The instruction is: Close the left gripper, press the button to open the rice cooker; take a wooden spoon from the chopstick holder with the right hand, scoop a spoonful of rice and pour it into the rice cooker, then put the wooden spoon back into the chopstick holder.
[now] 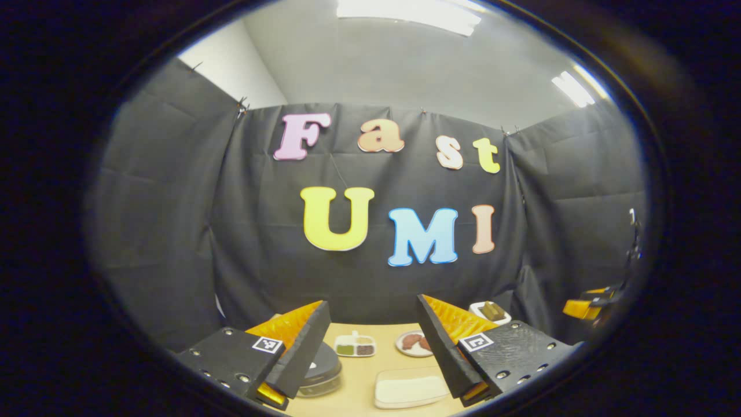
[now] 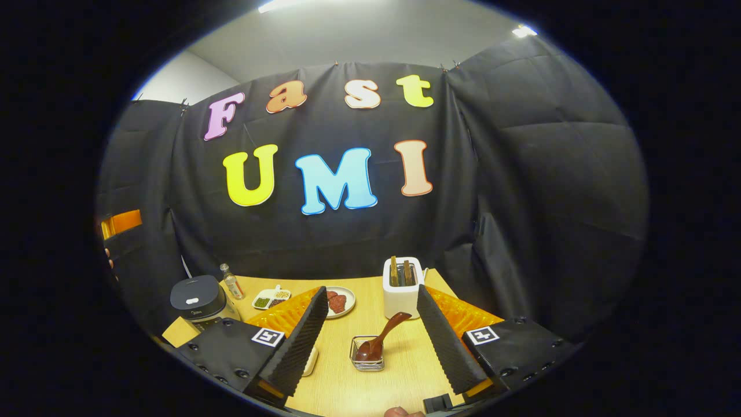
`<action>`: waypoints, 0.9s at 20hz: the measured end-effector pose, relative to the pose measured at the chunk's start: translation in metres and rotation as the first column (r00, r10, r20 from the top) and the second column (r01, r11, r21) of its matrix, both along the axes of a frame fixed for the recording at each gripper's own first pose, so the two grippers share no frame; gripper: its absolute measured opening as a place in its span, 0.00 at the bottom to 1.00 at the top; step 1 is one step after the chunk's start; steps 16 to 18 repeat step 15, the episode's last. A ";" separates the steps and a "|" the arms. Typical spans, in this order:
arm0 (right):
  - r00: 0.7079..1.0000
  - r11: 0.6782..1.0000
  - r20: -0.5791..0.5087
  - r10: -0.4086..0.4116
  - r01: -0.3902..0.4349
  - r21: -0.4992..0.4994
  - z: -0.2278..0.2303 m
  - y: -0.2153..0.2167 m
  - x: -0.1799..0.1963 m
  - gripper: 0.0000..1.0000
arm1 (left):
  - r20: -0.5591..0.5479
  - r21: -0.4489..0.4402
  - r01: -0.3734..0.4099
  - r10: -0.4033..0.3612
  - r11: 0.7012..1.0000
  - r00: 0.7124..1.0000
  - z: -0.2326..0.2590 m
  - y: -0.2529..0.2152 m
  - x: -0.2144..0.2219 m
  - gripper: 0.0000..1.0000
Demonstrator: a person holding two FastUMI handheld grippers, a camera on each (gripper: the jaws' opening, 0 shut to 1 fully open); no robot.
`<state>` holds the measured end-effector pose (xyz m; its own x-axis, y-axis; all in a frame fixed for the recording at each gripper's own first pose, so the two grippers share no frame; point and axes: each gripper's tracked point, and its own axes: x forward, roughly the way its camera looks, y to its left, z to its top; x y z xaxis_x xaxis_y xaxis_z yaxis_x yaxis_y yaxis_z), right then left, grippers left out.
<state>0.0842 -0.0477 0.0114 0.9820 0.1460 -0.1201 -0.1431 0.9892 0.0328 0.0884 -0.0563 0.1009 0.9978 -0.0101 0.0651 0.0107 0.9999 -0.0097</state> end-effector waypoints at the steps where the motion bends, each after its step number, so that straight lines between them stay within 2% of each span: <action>1: 1.000 1.000 0.018 -0.012 0.012 0.000 0.007 0.002 -0.009 0.98 | 0.004 0.015 -0.012 0.012 1.000 1.000 0.000 -0.004 -0.012 0.96; 3: 0.998 1.000 0.066 -0.026 0.026 0.003 0.018 0.006 -0.029 0.98 | 0.015 -0.010 -0.009 0.009 1.000 1.000 -0.009 -0.004 -0.037 0.96; 6: 0.992 0.999 0.114 -0.049 0.050 -0.009 0.016 0.003 -0.062 0.98 | -0.003 -0.098 0.004 -0.004 0.995 1.000 -0.036 -0.001 -0.065 0.96; 9: 0.993 0.996 0.087 -0.081 0.083 -0.026 0.005 -0.005 -0.089 1.00 | -0.038 -0.140 -0.009 0.004 0.990 0.999 -0.062 0.010 -0.081 0.93; 10: 0.992 0.995 0.089 -0.094 0.097 -0.032 0.006 -0.008 -0.095 0.98 | -0.044 -0.143 -0.005 -0.001 0.990 0.999 -0.067 0.012 -0.085 0.94; 12: 0.988 0.990 0.086 -0.128 0.132 -0.047 0.005 -0.014 -0.105 0.98 | -0.051 -0.145 0.004 -0.012 0.989 0.999 -0.072 0.019 -0.087 0.94; 14: 0.989 0.990 0.073 -0.127 0.131 -0.051 0.005 -0.009 -0.115 0.98 | -0.077 -0.152 0.004 -0.016 0.988 0.997 -0.082 0.027 -0.081 0.94; 15: 0.989 0.990 0.076 -0.125 0.129 -0.054 0.008 -0.007 -0.119 0.92 | -0.094 -0.162 0.003 -0.019 0.987 0.995 -0.086 0.028 -0.078 0.95; 18: 0.989 0.990 0.076 -0.125 0.129 -0.054 0.008 -0.007 -0.119 0.92 | -0.094 -0.162 0.003 -0.019 0.987 0.995 -0.086 0.028 -0.078 0.95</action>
